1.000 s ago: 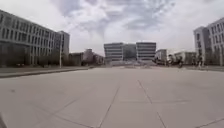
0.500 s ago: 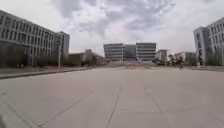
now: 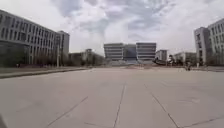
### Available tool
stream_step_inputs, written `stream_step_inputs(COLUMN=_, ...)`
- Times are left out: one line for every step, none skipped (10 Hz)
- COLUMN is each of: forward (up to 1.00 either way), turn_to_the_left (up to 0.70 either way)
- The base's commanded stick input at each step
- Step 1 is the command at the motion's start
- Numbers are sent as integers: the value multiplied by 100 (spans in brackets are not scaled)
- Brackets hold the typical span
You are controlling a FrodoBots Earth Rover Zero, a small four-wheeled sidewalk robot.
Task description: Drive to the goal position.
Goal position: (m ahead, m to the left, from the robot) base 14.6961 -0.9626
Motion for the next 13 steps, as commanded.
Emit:
stream_step_inputs(forward=70, turn_to_the_left=0)
stream_step_inputs(forward=70, turn_to_the_left=0)
stream_step_inputs(forward=70, turn_to_the_left=0)
stream_step_inputs(forward=70, turn_to_the_left=0)
stream_step_inputs(forward=70, turn_to_the_left=-1)
stream_step_inputs(forward=70, turn_to_the_left=-2)
stream_step_inputs(forward=70, turn_to_the_left=-10)
stream_step_inputs(forward=70, turn_to_the_left=-1)
stream_step_inputs(forward=70, turn_to_the_left=0)
stream_step_inputs(forward=70, turn_to_the_left=0)
stream_step_inputs(forward=70, turn_to_the_left=0)
stream_step_inputs(forward=70, turn_to_the_left=0)
stream_step_inputs(forward=70, turn_to_the_left=0)
